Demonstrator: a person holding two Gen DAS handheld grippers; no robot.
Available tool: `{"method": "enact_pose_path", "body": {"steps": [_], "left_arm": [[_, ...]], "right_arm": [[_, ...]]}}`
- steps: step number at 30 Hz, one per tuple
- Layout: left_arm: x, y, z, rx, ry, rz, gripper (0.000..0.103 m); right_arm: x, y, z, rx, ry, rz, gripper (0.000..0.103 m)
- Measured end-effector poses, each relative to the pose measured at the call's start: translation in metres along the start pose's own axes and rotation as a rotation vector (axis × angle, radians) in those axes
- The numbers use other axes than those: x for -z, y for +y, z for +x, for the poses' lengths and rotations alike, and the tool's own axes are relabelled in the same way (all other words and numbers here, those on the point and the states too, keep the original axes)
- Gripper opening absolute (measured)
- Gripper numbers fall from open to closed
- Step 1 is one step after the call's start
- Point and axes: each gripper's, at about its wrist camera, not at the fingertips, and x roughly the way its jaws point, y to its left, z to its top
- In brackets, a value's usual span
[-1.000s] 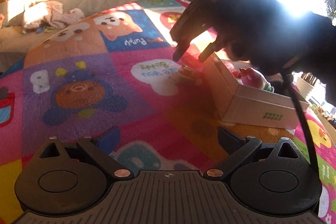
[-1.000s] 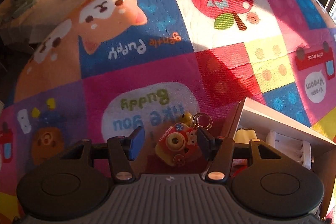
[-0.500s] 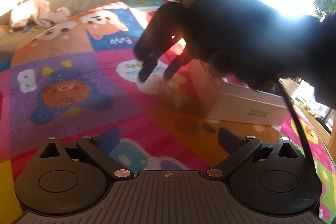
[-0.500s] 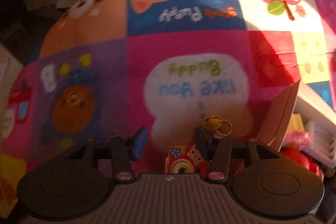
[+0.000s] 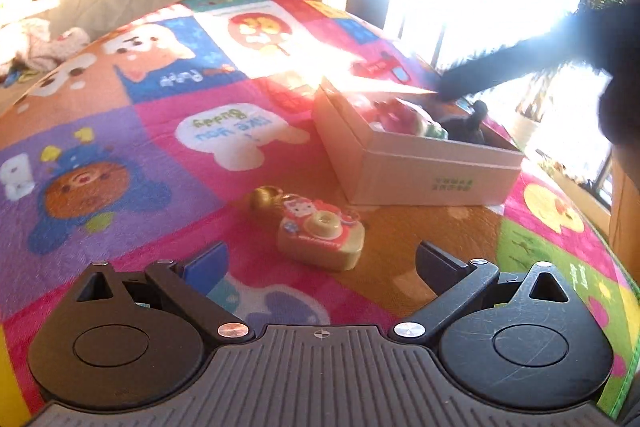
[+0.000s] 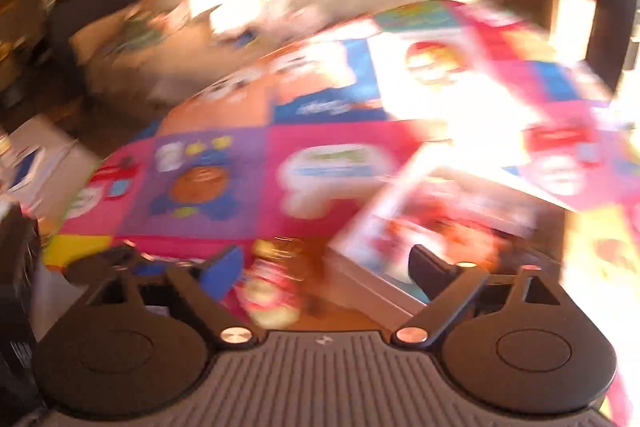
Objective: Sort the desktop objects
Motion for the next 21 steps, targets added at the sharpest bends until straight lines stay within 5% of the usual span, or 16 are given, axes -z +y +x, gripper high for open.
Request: {"method": "enact_pose_path", "body": {"steps": [6,8,10,18,21], "left_arm": [[-0.014,-0.002,0.032,-0.029,0.064,0.026,0.099],[-0.016,-0.002,0.04,-0.039,0.097,0.011,0.079],[-0.016,-0.004,0.044,-0.061,0.104,0.022,0.077],[-0.019,-0.032,0.058,-0.114,0.136,0.125,0.077],[-0.018,-0.04,0.057,-0.146,0.135,0.161,0.062]], "right_arm": [[0.08,-0.036,-0.031,0.116,0.007,0.162,0.103],[0.104,-0.041,-0.027,0.186,0.003,0.168,0.103],[0.123,-0.041,-0.023,0.226,0.002,0.171,0.103],[0.163,-0.057,-0.016,0.184,0.004,0.303,0.103],[0.17,-0.063,-0.02,0.161,-0.021,0.343,0.103]]}}
